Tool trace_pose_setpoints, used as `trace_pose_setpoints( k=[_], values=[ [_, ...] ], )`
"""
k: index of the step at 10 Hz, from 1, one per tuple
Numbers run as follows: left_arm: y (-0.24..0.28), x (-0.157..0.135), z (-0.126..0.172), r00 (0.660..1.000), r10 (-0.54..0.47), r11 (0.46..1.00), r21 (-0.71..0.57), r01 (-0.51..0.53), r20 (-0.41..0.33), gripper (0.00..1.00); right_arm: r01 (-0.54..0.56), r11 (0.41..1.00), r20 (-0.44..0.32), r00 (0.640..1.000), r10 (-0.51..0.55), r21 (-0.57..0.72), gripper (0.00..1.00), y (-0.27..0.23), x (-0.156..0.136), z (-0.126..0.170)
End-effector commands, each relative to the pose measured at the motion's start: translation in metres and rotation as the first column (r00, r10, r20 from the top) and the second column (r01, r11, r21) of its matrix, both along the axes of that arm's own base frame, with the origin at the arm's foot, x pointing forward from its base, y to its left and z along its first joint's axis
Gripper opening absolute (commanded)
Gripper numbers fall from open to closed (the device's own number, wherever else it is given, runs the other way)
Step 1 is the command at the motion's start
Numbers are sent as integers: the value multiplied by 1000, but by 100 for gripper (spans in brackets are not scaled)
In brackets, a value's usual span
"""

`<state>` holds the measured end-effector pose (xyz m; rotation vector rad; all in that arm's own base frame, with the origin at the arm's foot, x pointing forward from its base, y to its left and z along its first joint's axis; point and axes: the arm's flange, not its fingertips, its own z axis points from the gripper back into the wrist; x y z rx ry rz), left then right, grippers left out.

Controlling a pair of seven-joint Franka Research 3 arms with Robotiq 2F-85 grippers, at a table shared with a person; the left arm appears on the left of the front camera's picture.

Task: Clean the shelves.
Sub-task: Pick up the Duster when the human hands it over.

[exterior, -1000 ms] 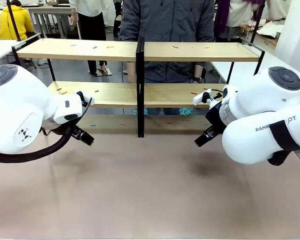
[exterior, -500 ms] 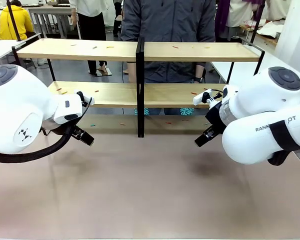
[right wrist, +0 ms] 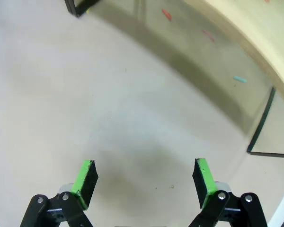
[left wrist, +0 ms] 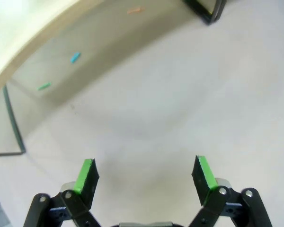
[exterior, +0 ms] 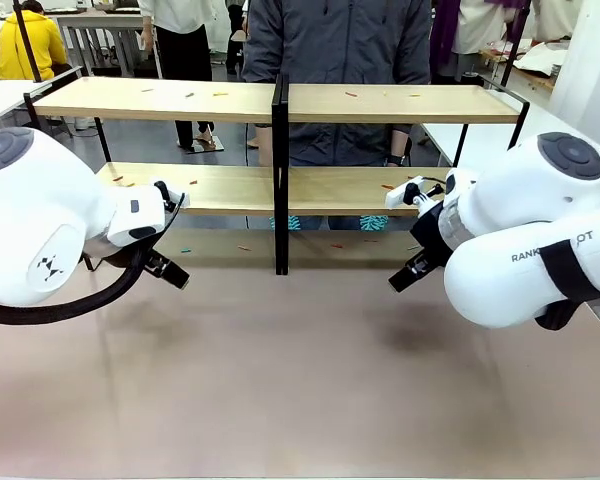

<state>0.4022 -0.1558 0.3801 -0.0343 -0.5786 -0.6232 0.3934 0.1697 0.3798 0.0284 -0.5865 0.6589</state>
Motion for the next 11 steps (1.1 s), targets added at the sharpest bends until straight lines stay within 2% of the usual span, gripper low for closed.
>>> trace_pose_setpoints(
  k=[1, 2, 3, 4, 5, 6, 7, 9, 10, 11],
  values=[
    [32, -74, 54, 985, -110, 988, -92, 123, 132, 100, -34, 997, 88, 996, 28, 75, 100, -10, -58, 61],
    [67, -125, 91, 956, -166, 967, -150, 206, 242, 100, -47, 994, 141, 989, 33, 97, 100, -28, -96, 101],
    [96, -178, 124, 915, -163, 956, -169, 238, 368, 100, -39, 994, 213, 977, 15, 107, 100, -50, -135, 136],
    [134, -223, 131, 875, -134, 952, -186, 245, 465, 100, -23, 995, 304, 953, -9, 102, 100, -72, -175, 165],
    [156, -244, 128, 864, -154, 937, -208, 282, 480, 100, -26, 994, 355, 935, -15, 111, 100, -82, -198, 178],
    [170, -250, 127, 881, -92, 935, -265, 237, 464, 100, 26, 993, 374, 925, -67, 113, 100, -88, -206, 188],
    [176, -251, 125, 894, -37, 930, -311, 195, 447, 100, 32, 992, 380, 922, -77, 122, 100, -87, -205, 194],
    [175, -246, 125, 893, -98, 929, -281, 240, 439, 100, 25, 991, 395, 915, -77, 134, 100, -78, -190, 195],
    [173, -242, 125, 899, -97, 926, -293, 239, 427, 100, 12, 990, 385, 921, -67, 142, 100, -75, -182, 196],
    [172, -238, 126, 910, -46, 922, -333, 197, 412, 100, 12, 990, 391, 918, -65, 138, 100, -75, -179, 195]
  ],
)
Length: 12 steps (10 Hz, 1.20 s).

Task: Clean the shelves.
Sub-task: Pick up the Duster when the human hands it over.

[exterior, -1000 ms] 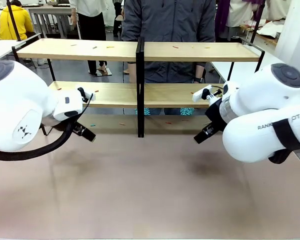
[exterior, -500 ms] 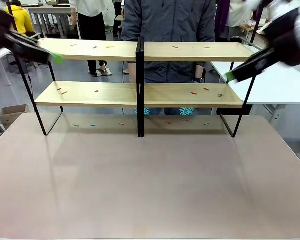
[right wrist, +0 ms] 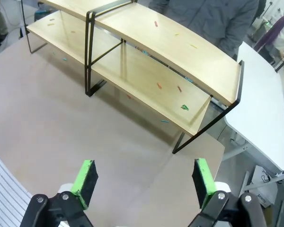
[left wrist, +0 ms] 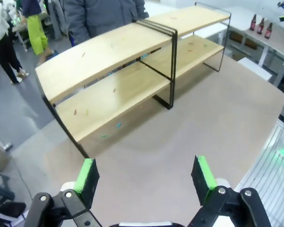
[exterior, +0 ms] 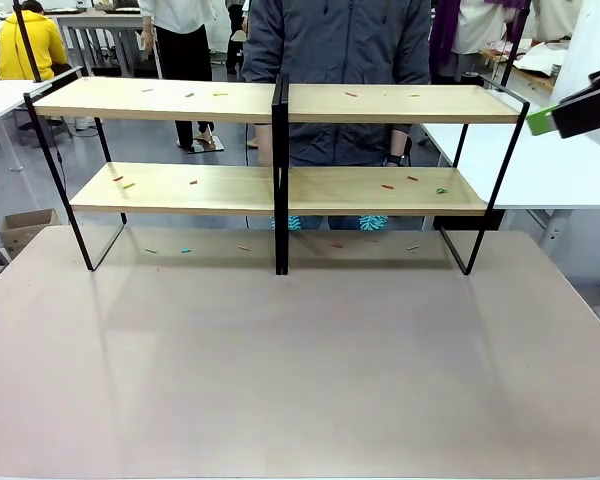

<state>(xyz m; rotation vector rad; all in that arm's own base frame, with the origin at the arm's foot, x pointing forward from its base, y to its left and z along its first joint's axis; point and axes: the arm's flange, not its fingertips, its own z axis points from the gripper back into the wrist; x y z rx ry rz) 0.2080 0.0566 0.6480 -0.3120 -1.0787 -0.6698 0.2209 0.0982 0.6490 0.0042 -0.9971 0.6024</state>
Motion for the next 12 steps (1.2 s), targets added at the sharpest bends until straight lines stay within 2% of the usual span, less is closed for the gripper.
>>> trace_pose_setpoints(
  k=[1, 3, 4, 6, 7, 10, 12],
  values=[
    [-38, -39, -141, 998, 68, 997, -44, -68, -8, 100, -3, 1000, 16, 1000, 3, 27, 100, -4, -4, -75],
    [-38, -31, -142, 991, 127, 991, -45, -129, -39, 100, -6, 1000, 9, 1000, 5, 28, 100, -6, 0, -80],
    [-37, -27, -142, 979, 198, 978, -66, -200, -44, 100, -7, 1000, 5, 1000, 7, 30, 100, -7, 1, -84],
    [-63, -11, -139, 962, 274, 956, -98, -275, -22, 100, -11, 1000, -5, 1000, 12, 28, 100, -8, 5, -88],
    [-77, 0, -137, 970, 242, 967, -71, -244, -32, 100, -15, 999, -9, 1000, 15, 28, 100, -7, 7, -90],
    [-107, 30, -133, 968, 247, 967, -47, -249, -45, 100, -16, 999, -24, 1000, 18, 46, 100, -12, 14, -97],
    [-130, 45, -132, 972, 223, 974, -16, -224, -78, 100, -10, 999, -35, 999, 12, 54, 100, -17, 19, -99]
  ],
)
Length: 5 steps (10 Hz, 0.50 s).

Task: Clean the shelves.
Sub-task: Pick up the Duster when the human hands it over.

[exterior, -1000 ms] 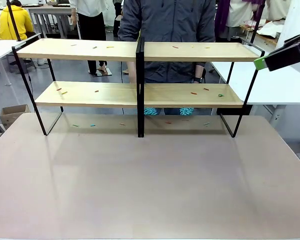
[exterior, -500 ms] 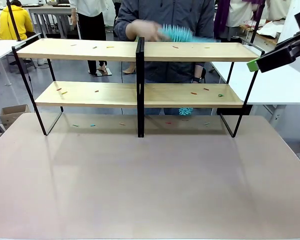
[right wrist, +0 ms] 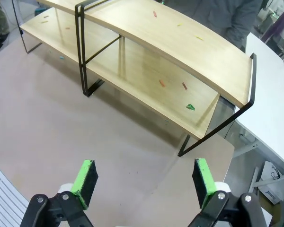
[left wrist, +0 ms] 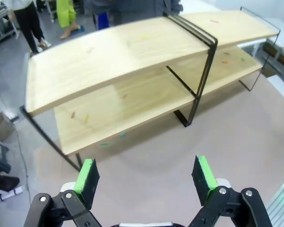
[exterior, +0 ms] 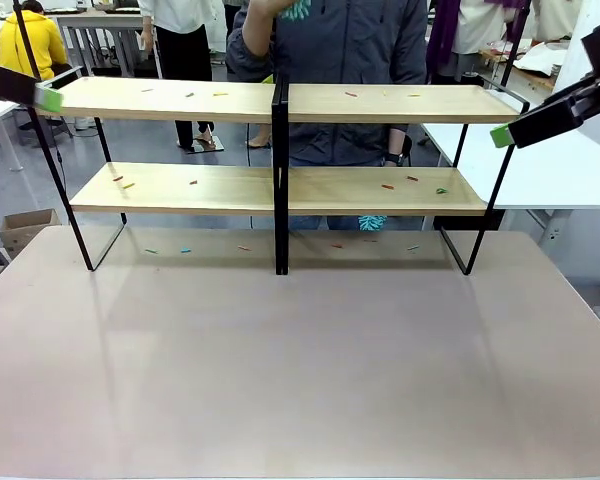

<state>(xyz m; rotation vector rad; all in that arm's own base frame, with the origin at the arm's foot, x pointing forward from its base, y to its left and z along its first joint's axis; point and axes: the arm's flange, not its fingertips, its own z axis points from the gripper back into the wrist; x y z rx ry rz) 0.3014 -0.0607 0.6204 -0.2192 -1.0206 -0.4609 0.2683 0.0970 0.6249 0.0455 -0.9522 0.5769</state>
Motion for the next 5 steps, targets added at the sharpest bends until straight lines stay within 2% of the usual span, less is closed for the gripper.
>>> trace_pose_setpoints(
  k=[1, 3, 5],
  values=[
    [-25, -41, -104, 1000, -4, 1000, -11, 4, -11, 100, -17, 999, 13, 1000, 17, 27, 100, -18, -26, -77],
    [-42, -29, -103, 999, -19, 1000, -11, 18, -29, 100, -17, 999, 7, 1000, 17, 30, 100, -21, -23, -78],
    [-49, -24, -102, 1000, 26, 1000, -16, -27, -14, 100, -16, 999, 4, 1000, 16, 31, 100, -23, -22, -79]
  ],
)
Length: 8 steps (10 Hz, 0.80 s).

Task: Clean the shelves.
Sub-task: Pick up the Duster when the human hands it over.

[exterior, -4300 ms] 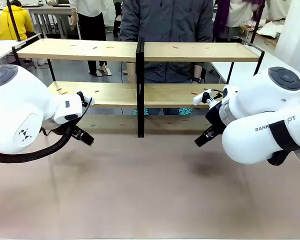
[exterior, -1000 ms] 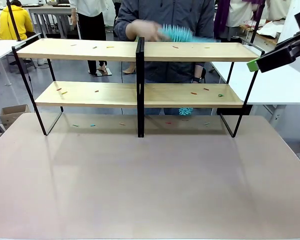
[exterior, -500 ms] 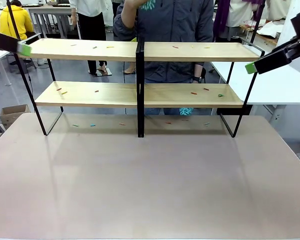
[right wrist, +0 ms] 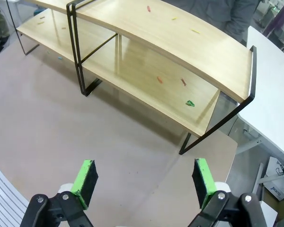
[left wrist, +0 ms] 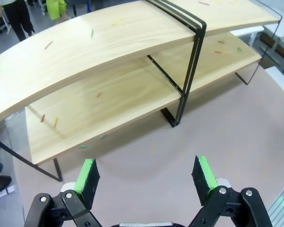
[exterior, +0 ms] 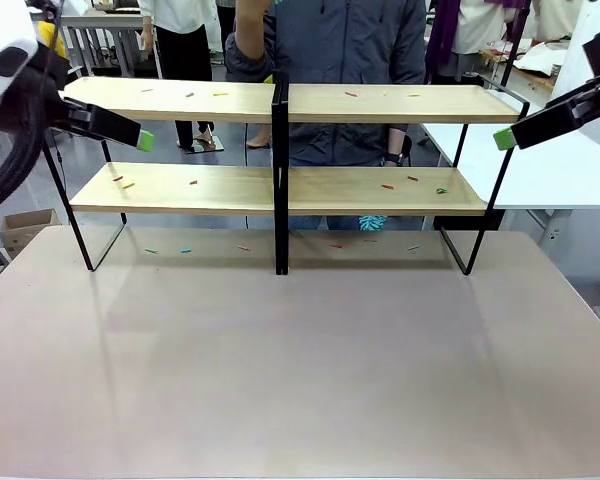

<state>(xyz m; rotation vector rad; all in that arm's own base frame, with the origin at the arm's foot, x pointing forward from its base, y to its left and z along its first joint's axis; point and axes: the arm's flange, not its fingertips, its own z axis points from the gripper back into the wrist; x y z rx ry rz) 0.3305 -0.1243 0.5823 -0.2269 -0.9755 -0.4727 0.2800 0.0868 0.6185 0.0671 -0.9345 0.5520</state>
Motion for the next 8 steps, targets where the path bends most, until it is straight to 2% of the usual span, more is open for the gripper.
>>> trace_pose_setpoints(
  k=[1, 5, 8],
  values=[
    [12, -56, -63, 999, 36, 999, -23, -35, 39, 100, -25, 1000, 27, 999, 25, 9, 100, -14, -33, -72],
    [20, -93, -56, 990, 21, 998, -66, -12, 142, 100, -43, 999, 16, 999, 43, 8, 100, -13, -29, -77],
    [28, -107, -61, 988, 27, 998, -57, -18, 155, 100, -42, 999, 18, 999, 42, 13, 100, -13, -30, -76]
  ],
)
